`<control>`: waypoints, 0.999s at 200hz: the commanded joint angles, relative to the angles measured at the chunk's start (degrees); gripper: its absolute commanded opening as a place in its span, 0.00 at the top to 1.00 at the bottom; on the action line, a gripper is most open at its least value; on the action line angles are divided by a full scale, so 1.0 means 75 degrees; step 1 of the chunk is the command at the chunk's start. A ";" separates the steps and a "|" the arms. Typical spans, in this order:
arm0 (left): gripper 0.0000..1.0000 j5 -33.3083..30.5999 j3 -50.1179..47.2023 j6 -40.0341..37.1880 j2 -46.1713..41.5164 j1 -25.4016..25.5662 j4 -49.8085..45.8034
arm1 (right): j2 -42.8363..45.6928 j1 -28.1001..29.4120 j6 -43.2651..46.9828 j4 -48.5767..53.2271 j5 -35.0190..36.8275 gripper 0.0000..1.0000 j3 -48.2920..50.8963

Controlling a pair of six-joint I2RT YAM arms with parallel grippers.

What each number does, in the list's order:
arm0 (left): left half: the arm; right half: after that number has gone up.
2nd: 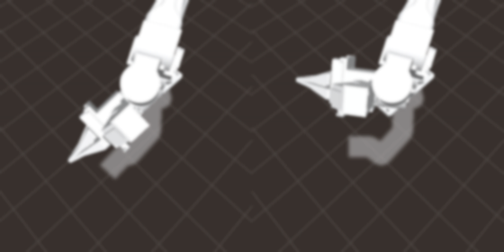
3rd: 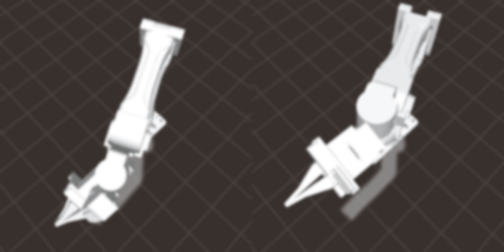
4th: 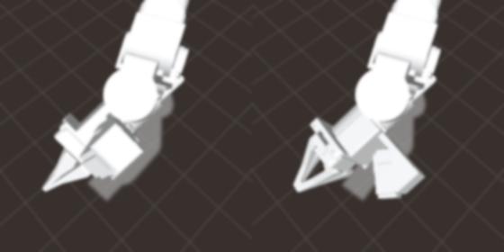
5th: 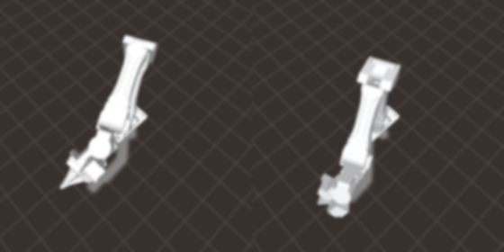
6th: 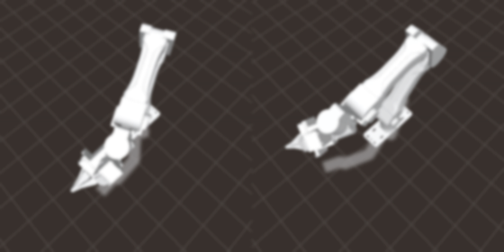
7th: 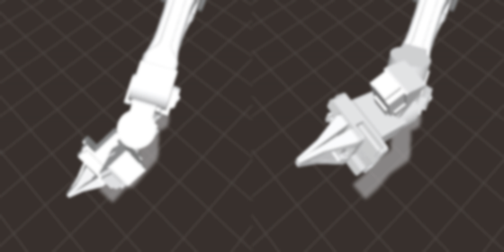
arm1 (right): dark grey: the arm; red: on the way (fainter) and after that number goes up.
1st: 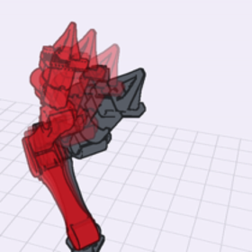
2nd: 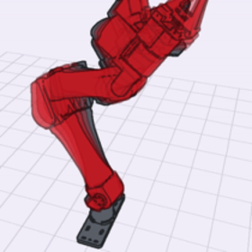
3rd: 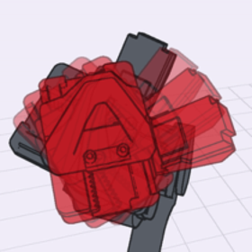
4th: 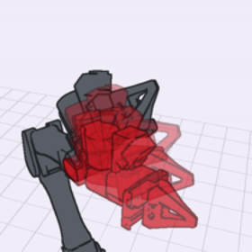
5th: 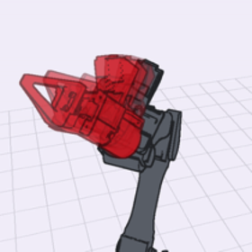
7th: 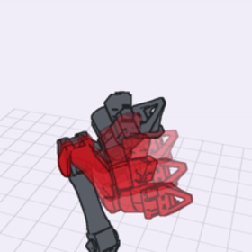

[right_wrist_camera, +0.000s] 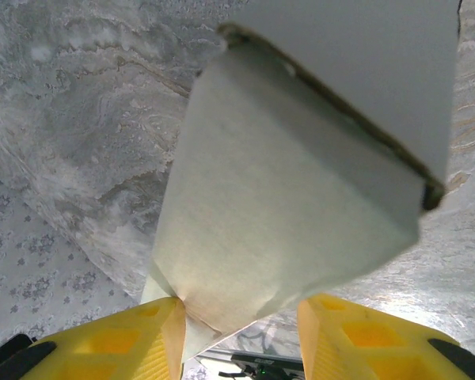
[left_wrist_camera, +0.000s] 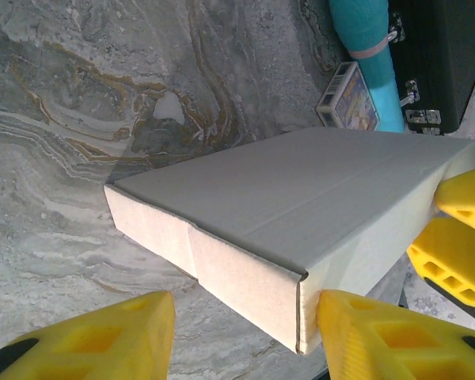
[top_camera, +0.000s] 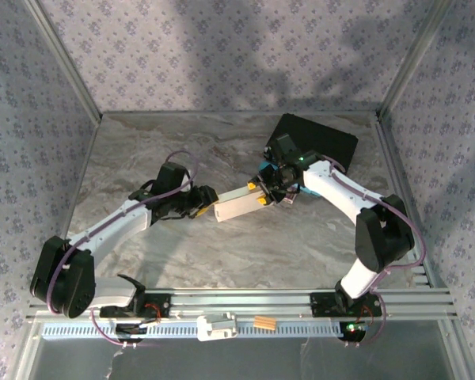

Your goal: Fold the paper box

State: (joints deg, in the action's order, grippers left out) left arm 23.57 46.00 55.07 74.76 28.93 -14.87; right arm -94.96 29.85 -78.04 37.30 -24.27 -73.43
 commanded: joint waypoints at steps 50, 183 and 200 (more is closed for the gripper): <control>0.51 -0.0246 -0.0088 -0.0469 0.0067 0.0070 -0.0771 | 0.0644 -0.0845 0.0983 0.1180 0.0844 0.50 -0.0072; 0.54 -0.0295 0.0097 -0.0857 0.0028 0.0010 -0.1018 | 0.0564 -0.1384 0.0897 0.0972 0.0683 0.61 0.1523; 0.57 -0.0306 0.0292 -0.1301 0.0060 0.0116 -0.1311 | 0.1040 -0.1309 0.1079 0.0804 0.0789 0.59 0.1433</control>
State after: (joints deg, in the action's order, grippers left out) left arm 23.44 46.65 50.68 74.56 29.36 -15.92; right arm -87.90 19.40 -70.89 35.51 -24.21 -65.76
